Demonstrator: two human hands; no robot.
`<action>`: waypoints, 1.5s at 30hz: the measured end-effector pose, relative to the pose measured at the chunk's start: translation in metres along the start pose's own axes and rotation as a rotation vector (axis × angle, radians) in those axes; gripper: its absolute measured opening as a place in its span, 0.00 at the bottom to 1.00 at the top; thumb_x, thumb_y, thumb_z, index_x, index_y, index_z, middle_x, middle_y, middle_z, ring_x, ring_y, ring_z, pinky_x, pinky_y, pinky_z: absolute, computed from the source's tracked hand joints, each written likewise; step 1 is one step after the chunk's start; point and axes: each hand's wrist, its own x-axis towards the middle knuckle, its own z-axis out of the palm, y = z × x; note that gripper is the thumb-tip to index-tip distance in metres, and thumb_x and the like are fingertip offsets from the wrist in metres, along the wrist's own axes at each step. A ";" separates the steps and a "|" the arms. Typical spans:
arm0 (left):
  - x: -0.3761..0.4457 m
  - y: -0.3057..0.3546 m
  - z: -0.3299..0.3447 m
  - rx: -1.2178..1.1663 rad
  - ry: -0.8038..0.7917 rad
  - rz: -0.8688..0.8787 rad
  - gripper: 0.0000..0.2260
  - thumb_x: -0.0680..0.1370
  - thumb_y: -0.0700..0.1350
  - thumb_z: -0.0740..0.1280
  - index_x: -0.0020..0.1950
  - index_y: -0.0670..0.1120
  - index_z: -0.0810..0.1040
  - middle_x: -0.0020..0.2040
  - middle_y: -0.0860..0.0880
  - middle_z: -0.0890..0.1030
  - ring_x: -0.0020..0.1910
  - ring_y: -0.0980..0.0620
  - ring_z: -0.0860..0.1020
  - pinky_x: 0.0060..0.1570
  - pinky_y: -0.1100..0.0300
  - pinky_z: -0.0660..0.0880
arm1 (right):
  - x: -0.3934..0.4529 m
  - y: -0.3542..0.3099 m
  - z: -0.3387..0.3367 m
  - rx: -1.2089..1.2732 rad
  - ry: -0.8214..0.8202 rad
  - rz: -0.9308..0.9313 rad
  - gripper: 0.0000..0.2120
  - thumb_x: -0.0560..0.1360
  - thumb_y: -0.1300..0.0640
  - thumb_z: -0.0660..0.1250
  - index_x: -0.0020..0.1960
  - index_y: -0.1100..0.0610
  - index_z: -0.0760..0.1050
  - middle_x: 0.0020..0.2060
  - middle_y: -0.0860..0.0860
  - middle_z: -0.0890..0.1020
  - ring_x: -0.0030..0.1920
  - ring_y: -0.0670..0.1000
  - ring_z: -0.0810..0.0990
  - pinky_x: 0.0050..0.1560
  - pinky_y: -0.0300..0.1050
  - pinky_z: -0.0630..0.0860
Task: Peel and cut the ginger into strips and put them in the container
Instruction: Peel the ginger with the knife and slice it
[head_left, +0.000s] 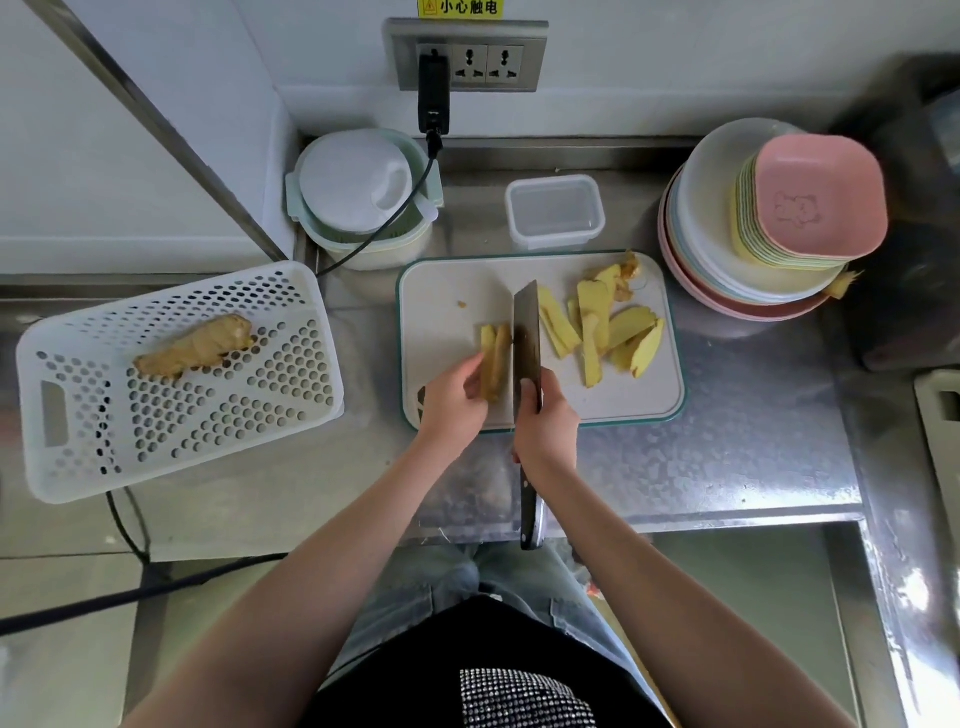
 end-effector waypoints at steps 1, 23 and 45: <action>0.000 0.004 0.000 0.008 -0.025 -0.023 0.24 0.74 0.29 0.62 0.69 0.43 0.71 0.60 0.46 0.79 0.58 0.51 0.78 0.60 0.64 0.71 | -0.002 0.000 0.002 -0.019 -0.014 -0.020 0.07 0.82 0.51 0.53 0.50 0.49 0.69 0.34 0.51 0.77 0.32 0.57 0.77 0.35 0.58 0.79; 0.013 0.022 0.004 -0.151 0.138 -0.169 0.10 0.73 0.39 0.71 0.54 0.44 0.83 0.47 0.47 0.84 0.45 0.51 0.81 0.48 0.60 0.78 | -0.001 -0.002 -0.013 0.002 -0.021 -0.050 0.10 0.82 0.52 0.54 0.45 0.54 0.67 0.30 0.50 0.72 0.27 0.52 0.70 0.27 0.51 0.75; 0.033 0.029 -0.001 -0.197 0.106 -0.489 0.09 0.72 0.37 0.70 0.39 0.51 0.83 0.41 0.49 0.83 0.46 0.46 0.82 0.52 0.52 0.79 | -0.004 -0.026 0.003 -0.492 -0.121 -0.028 0.05 0.82 0.61 0.50 0.49 0.53 0.56 0.43 0.58 0.78 0.42 0.60 0.78 0.36 0.50 0.74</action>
